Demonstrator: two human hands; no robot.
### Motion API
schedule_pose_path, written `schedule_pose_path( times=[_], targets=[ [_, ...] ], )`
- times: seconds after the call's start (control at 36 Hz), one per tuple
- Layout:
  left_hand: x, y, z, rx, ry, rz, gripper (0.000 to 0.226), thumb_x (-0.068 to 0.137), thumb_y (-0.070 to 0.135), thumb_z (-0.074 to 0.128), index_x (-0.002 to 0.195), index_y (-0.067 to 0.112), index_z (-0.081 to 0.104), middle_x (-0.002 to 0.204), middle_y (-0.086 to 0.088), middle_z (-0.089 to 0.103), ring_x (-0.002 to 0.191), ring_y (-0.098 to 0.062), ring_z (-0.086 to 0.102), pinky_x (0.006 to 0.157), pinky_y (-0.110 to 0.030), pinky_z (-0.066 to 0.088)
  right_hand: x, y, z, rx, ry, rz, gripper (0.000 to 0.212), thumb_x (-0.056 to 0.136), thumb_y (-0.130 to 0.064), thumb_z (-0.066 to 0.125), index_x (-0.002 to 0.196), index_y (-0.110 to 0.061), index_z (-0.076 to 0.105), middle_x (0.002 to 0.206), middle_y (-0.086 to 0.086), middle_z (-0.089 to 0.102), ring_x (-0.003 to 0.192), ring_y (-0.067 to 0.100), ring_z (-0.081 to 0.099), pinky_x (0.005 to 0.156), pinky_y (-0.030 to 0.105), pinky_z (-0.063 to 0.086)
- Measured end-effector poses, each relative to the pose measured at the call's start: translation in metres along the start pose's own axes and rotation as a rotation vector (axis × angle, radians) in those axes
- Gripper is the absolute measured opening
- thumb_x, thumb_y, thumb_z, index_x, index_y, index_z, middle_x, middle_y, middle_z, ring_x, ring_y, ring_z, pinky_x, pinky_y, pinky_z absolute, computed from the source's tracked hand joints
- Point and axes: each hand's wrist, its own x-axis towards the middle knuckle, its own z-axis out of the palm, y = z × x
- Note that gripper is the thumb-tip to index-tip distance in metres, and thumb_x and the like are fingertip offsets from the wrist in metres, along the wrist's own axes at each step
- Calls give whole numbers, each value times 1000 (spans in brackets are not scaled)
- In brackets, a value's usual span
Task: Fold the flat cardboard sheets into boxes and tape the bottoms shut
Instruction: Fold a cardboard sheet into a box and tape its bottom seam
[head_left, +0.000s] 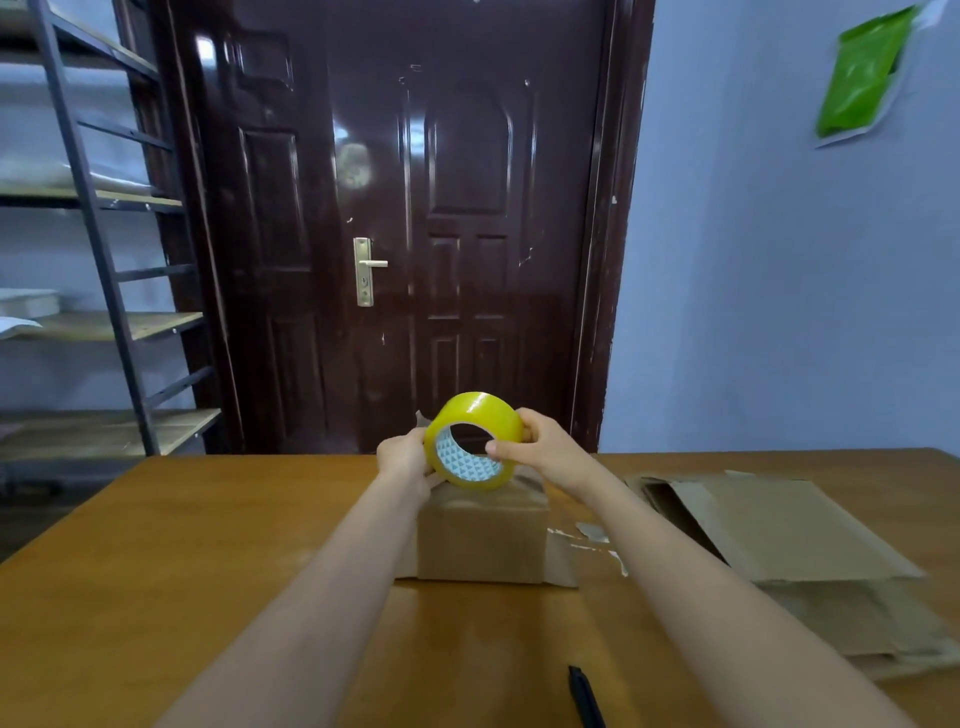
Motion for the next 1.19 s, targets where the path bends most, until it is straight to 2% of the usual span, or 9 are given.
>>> schedule_pose_path(
  times=[0.14,0.22,0.31,0.5,0.58,0.81,0.89,1.03,1.19],
  targets=[
    [3,-6,-3,36,-18,30,21,93,3,49,112,-5,57,87,-14,62,79,-26,62,87,-46,52,2,-13,-2,-122,30,-81,28,81,-25,74,98,-8,61,80,3,59,73,11,58,75,31,50],
    [4,-10,-1,76,-36,68,20,93,3,47,107,-4,61,102,-19,65,94,-32,64,79,-39,54,4,-26,-8,-238,16,-111,29,77,-31,76,99,-16,62,89,9,64,79,19,62,72,37,55],
    [7,-12,-3,48,-23,79,17,97,3,41,92,-1,56,91,-17,59,76,-29,61,67,-34,52,5,-41,-17,-450,-11,-143,36,76,-36,75,105,-19,61,95,6,65,86,24,63,73,39,54],
    [11,-15,-7,43,-22,77,20,100,5,38,111,-4,52,105,-17,64,101,-32,65,92,-42,52,-8,-59,-44,-1583,-96,-38,51,82,-46,62,125,-24,47,101,2,64,99,25,59,81,36,34],
    [7,-17,-1,31,-21,105,19,101,5,36,106,-3,52,115,-17,64,108,-32,63,98,-41,49,-12,-69,-54,-1483,-104,76,47,79,-40,66,118,-22,47,102,3,61,101,28,57,84,39,33],
    [1,-13,-5,-37,-25,110,18,101,6,33,103,0,50,118,-14,63,109,-30,62,94,-42,50,-24,-51,-66,-495,200,-41,35,71,-4,68,99,-23,56,74,-2,54,62,13,50,56,25,42],
    [2,-11,-9,-53,-24,128,22,100,4,34,115,-4,48,115,-14,64,105,-28,64,92,-46,51,-25,-37,-67,-596,164,-77,34,72,-9,68,100,-26,58,81,-1,59,70,15,56,65,34,49],
    [0,-19,-9,-63,-20,103,17,94,-5,38,84,0,50,112,-20,64,103,-32,65,94,-47,51,-26,-36,-70,-1482,-103,10,41,83,-15,60,122,-24,48,110,3,55,97,24,57,64,31,43],
    [4,-14,-9,-176,-16,40,16,99,3,32,105,-1,47,111,-17,62,104,-28,60,95,-55,47,-23,-38,-68,-1373,-167,159,46,86,-24,63,128,-23,45,117,7,55,102,26,56,70,33,48]
  ],
)
